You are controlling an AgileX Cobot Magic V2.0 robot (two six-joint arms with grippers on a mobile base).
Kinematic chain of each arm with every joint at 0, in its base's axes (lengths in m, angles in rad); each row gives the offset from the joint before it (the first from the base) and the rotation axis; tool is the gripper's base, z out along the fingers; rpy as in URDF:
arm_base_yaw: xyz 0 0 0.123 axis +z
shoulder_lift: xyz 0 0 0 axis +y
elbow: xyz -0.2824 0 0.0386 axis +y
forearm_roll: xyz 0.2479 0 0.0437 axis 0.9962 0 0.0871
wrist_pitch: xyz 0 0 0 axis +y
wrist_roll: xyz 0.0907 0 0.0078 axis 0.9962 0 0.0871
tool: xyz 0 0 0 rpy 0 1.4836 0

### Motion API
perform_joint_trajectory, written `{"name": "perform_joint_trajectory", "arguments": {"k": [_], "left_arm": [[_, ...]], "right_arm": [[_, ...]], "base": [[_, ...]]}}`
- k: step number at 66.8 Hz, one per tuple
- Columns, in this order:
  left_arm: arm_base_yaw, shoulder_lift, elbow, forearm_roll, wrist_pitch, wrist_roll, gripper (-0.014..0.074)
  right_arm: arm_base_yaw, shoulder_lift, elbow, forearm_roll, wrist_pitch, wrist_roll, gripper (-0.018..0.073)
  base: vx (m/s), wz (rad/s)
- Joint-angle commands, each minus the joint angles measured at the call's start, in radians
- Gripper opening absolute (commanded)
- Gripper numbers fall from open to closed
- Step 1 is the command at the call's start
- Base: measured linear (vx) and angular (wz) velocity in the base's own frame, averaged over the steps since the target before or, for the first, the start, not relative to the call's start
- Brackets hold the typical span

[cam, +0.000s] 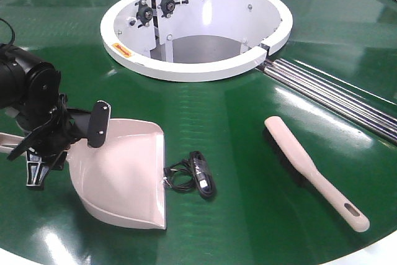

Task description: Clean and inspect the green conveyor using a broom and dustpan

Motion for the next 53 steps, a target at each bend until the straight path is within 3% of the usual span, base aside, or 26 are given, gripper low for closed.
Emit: {"name": "perform_joint_trajectory", "arguments": {"k": [1,19,31,40,53], "left_arm": [[-0.008,-0.049,-0.027,-0.012,-0.004,0.000,0.0003],[-0.008,-0.049,-0.027,-0.012,-0.004,0.000,0.0003],[-0.008,-0.049,-0.027,-0.012,-0.004,0.000,0.0003],[-0.008,-0.049,-0.027,-0.012,-0.004,0.000,0.0003],[-0.008,-0.049,-0.027,-0.012,-0.004,0.000,0.0003]], "right_arm": [[-0.006,0.084,-0.061,0.019,-0.016,-0.006,-0.0008],[-0.006,0.231,-0.086,-0.020,0.052,-0.034,0.0048],[-0.004,0.368,-0.184,0.010,0.233,-0.142,0.0268],[-0.004,0.471,-0.249,0.015,0.274,-0.175,0.0466],[-0.002,0.603,-0.353,0.055,0.321,-0.180,0.0573]], "base": [[0.00,0.00],[0.00,0.00],[0.00,0.00],[0.00,0.00],[0.00,0.00]]}}
